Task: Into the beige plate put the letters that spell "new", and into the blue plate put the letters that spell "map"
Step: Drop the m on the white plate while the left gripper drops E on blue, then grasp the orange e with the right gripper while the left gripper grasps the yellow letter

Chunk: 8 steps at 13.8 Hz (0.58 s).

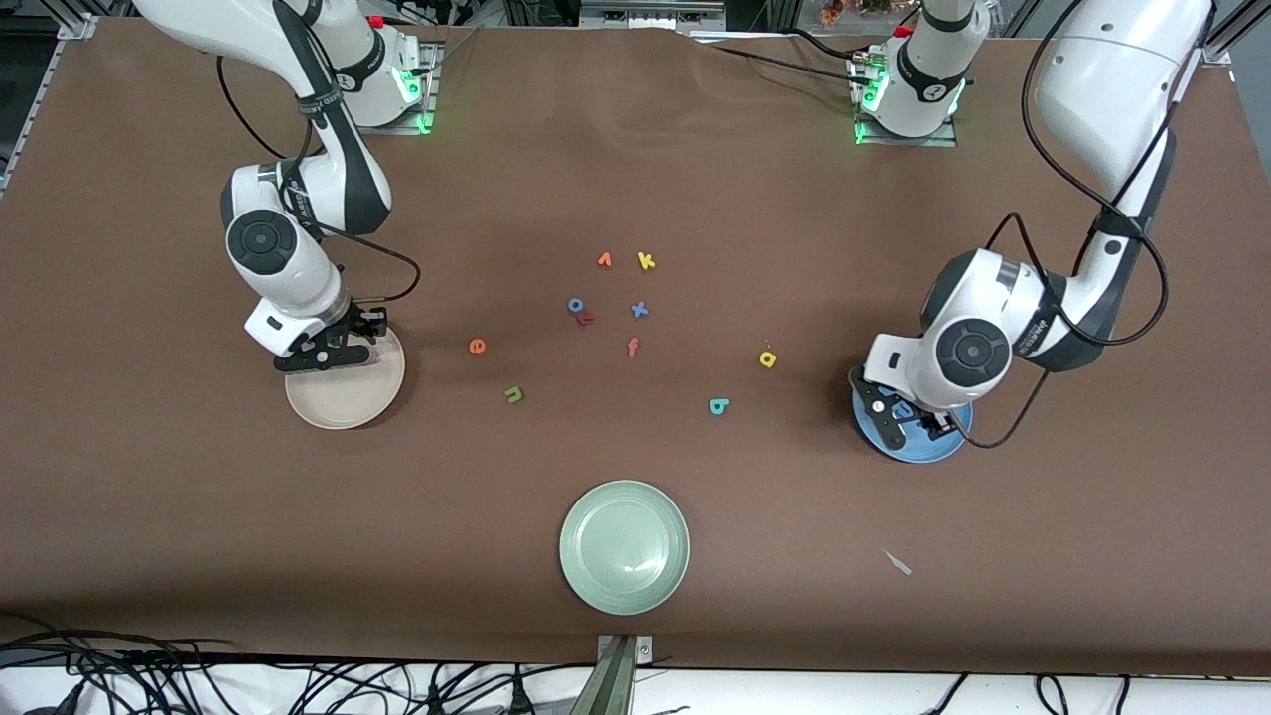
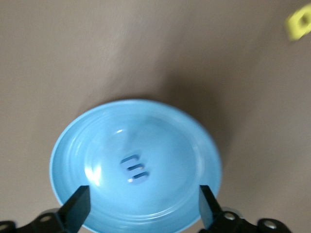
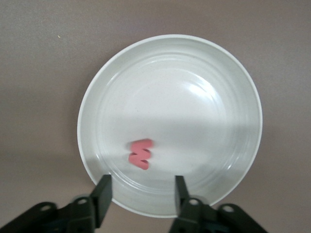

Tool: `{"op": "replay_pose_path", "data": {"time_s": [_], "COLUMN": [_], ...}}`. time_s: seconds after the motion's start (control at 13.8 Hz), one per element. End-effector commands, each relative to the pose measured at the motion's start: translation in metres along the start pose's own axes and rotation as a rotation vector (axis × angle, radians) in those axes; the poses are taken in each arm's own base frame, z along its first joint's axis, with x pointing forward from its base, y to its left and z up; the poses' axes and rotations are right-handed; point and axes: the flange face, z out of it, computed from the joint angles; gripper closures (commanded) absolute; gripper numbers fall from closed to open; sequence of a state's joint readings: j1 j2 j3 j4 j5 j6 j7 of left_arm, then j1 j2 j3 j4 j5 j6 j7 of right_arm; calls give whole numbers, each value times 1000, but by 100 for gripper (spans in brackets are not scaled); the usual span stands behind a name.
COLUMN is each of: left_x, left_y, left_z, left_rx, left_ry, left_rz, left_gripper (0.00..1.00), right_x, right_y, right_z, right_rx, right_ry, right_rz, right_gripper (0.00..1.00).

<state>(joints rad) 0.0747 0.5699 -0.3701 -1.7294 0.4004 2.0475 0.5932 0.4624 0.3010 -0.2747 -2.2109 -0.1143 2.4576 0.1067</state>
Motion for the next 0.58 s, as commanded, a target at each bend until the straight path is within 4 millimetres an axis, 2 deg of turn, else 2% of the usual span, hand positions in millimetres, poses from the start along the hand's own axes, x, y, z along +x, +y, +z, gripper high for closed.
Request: {"op": "replay_pose_path", "data": {"time_s": [0.0, 0.22, 0.44, 0.51], "left_x": [24, 56, 85, 93], "left_y": [38, 75, 104, 122], "left_z": [-23, -29, -2, 10], "left_rx": [-34, -103, -160, -165], "left_ry": [7, 43, 69, 76], "left_rz": [-145, -326, -462, -523], "left_gripper": [0, 0, 0, 0], "right_x": [2, 12, 17, 17], "right_y": [-6, -45, -91, -102], "right_z": [-4, -17, -19, -17], "right_rx": [23, 101, 122, 128], "right_ry": [13, 25, 25, 28], "right_rz": [11, 49, 95, 103], "right_gripper": [32, 32, 31, 30]}}
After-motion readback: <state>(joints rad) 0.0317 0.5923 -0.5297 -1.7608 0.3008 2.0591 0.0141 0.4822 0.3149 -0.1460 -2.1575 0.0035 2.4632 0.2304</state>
